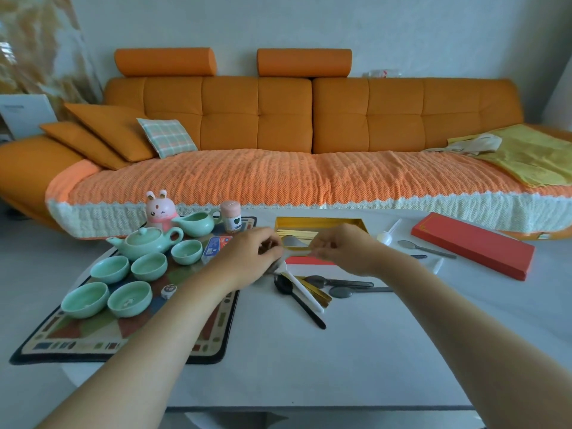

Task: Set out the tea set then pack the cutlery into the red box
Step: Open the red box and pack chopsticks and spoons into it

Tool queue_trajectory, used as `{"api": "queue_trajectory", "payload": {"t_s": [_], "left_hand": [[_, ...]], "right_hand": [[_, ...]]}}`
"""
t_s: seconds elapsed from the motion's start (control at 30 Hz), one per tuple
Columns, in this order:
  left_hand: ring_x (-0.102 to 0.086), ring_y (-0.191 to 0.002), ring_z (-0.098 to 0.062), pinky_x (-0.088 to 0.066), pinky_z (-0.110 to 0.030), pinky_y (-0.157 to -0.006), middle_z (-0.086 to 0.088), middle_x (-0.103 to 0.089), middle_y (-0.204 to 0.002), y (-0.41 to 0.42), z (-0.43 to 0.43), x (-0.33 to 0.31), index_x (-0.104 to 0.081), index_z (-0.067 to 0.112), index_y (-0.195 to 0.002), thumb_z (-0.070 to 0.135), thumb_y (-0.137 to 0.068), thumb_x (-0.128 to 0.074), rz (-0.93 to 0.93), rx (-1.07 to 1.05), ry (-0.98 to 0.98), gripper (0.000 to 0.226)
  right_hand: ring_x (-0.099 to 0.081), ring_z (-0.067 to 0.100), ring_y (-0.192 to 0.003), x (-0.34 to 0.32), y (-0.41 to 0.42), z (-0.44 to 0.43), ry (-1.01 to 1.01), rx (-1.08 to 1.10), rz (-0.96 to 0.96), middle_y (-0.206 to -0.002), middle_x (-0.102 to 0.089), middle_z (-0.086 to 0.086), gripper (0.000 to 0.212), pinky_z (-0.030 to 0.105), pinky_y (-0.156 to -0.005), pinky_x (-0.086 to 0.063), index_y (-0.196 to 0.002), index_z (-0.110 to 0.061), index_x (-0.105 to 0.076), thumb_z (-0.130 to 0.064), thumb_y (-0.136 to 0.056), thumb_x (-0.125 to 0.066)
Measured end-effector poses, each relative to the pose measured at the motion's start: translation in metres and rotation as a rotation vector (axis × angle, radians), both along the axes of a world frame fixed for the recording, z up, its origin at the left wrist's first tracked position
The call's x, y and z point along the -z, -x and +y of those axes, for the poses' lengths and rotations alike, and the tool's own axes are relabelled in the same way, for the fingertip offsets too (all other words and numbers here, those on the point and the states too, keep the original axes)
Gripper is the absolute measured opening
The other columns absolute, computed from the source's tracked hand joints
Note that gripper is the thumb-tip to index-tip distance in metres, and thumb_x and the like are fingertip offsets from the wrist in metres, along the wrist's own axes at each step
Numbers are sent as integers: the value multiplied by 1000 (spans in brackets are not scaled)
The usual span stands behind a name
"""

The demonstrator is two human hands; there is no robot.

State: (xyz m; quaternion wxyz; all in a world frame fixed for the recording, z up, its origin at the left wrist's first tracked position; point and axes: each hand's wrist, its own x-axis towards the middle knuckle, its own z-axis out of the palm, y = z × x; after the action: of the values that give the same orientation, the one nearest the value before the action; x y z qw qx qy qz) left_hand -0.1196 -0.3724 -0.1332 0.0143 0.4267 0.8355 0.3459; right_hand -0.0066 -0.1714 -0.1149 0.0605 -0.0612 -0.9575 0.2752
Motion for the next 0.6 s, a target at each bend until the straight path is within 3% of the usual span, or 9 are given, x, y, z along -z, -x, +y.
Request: {"api": "queue_trajectory", "payload": {"t_s": [0.07,0.17,0.33,0.47,0.6], "left_hand": [[-58,-86,-7,-43,-26,-71,9,-62,-95,7,13,3,-63,28,-96,32,-95,-58,1,-32,-55,7],[-57,-101,-10,-45,-29,-86,6,-58,-114,18,32,8,-63,26,-114,34,-97,-56,22,-100,-122,21],[-52,-118,-15,-38,-27,-93,3,-53,-130,30,55,17,-57,24,-130,24,-99,-52,83,-110,-80,31],[-48,-122,-17,-35,-23,-91,2,-49,-135,35,60,26,-52,21,-136,22,-99,-52,170,-114,25,37],[-44,-127,-21,-38,-34,-98,1,-46,-141,34,58,30,-46,20,-142,26,-99,-52,290,-86,99,43]], "right_hand": [[-53,7,-68,2,7,7,-2,57,61,-77,-60,-14,16,19,-61,-40,-103,-29,-72,-23,-97,-58],[-41,14,-52,8,16,20,102,135,130,-60,-53,-6,22,25,-52,-34,-105,-30,-73,-19,-99,-54],[-38,10,-45,21,29,36,160,283,132,-64,-58,-4,34,15,-39,-29,-115,-26,-70,-11,-100,-44],[-53,19,-62,28,39,37,139,271,74,-100,-69,1,37,24,-52,-42,-119,-27,-68,-10,-101,-41],[-65,33,-89,33,44,38,115,246,56,-108,-67,-3,41,37,-70,-53,-119,-28,-69,-7,-100,-39]]}}
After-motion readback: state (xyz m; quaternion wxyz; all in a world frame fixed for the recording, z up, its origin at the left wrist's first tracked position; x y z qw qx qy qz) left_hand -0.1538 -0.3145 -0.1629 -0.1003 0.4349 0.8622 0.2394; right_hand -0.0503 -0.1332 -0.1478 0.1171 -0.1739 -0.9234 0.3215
